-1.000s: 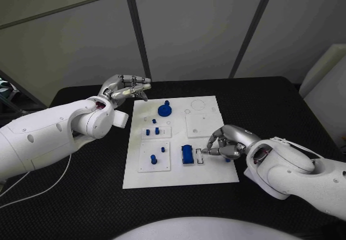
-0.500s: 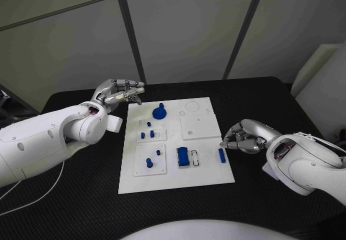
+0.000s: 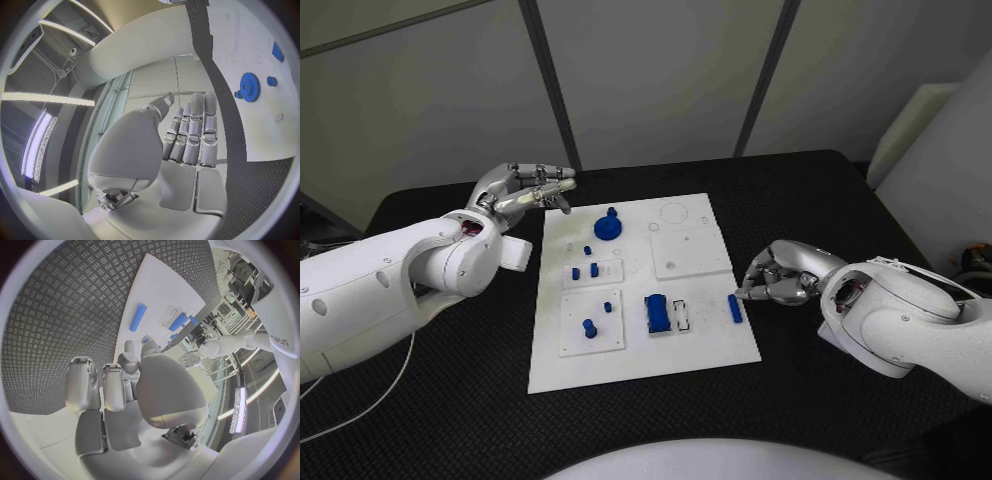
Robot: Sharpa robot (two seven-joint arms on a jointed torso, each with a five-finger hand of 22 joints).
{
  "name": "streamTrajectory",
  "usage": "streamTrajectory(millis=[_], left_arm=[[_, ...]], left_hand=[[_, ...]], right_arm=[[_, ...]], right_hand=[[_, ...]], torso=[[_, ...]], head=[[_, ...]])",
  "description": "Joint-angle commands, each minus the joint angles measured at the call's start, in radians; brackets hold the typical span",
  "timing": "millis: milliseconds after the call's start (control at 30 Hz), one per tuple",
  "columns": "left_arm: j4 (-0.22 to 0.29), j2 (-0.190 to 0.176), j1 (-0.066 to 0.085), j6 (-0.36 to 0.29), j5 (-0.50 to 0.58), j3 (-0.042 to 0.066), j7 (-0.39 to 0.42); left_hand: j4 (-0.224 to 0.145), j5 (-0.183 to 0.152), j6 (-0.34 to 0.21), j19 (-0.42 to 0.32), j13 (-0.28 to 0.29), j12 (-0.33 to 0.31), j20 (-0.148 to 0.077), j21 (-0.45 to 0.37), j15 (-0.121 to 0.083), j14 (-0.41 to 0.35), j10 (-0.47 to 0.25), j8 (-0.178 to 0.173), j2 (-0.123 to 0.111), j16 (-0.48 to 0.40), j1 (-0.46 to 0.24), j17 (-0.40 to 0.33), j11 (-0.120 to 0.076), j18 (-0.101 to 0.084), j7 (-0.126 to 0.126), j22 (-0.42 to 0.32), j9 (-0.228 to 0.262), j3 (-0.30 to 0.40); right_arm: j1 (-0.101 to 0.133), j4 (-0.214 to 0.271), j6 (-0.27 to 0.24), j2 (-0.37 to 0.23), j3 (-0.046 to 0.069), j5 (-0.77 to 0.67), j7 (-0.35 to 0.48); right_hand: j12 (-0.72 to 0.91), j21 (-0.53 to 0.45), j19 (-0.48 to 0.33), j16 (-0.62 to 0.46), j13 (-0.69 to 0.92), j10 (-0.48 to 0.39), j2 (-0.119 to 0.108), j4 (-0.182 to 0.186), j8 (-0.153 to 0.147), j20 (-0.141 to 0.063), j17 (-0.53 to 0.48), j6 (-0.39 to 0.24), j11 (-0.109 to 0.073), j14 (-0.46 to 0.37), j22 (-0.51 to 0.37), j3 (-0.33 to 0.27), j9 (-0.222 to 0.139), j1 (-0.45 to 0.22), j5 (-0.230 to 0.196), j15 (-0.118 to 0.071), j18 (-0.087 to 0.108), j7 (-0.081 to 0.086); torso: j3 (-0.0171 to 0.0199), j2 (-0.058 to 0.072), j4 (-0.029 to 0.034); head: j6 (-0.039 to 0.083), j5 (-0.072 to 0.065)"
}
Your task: Assemble the parts on the task board
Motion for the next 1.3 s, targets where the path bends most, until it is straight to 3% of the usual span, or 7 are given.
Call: streamTrajectory(millis=[33,1067,1300], left_arm=[[0.001,-0.001,0.0,0.005,0.003,0.001,0.005],[0.0,-0.003,-0.002,0.007,0.003,0.001,0.004],[0.0,-0.004,-0.002,0.007,0.003,0.001,0.004]], left_hand=[[0.002,-0.004,-0.006,-0.006,0.001,0.004,0.001,-0.007,0.002,-0.008,-0.007,0.003,0.002,0.001,-0.008,-0.002,-0.002,-0.019,-0.003,-0.001,0.001,-0.007],[0.002,-0.004,-0.006,-0.006,0.001,0.004,0.001,-0.007,0.002,-0.008,-0.007,0.003,0.002,0.001,-0.008,-0.002,-0.002,-0.019,-0.003,-0.001,0.001,-0.007],[0.002,-0.004,-0.006,-0.006,0.001,0.004,0.001,-0.007,0.002,-0.008,-0.007,0.003,0.002,0.001,-0.008,-0.002,-0.002,-0.019,-0.003,-0.001,0.001,-0.007]], right_arm=[[-0.001,-0.007,0.057,0.008,-0.001,-0.046,-0.026],[-0.022,-0.045,0.125,0.071,-0.006,-0.12,-0.037],[-0.023,-0.051,0.175,0.086,-0.028,-0.164,-0.04]], right_hand=[[-0.004,-0.005,-0.006,-0.004,-0.002,-0.001,-0.015,0.001,-0.006,0.001,0.013,0.012,-0.006,0.056,0.0,-0.007,0.001,0.0,0.0,-0.003,-0.008,-0.001],[-0.014,-0.013,-0.011,-0.01,-0.007,-0.004,-0.035,0.008,-0.003,-0.001,0.008,0.023,-0.008,0.055,-0.009,-0.032,0.009,0.0,-0.023,-0.005,-0.006,-0.003],[-0.019,-0.017,-0.014,-0.012,-0.01,-0.007,-0.041,0.004,-0.003,-0.001,0.005,0.021,-0.008,0.054,-0.013,-0.038,0.012,0.008,-0.036,-0.005,-0.005,-0.003]], torso=[[-0.0006,0.0,0.0018],[-0.0018,0.0,0.002],[-0.0021,-0.001,0.0009]], head=[[-0.003,-0.003],[-0.02,0.005],[-0.022,0.007]])
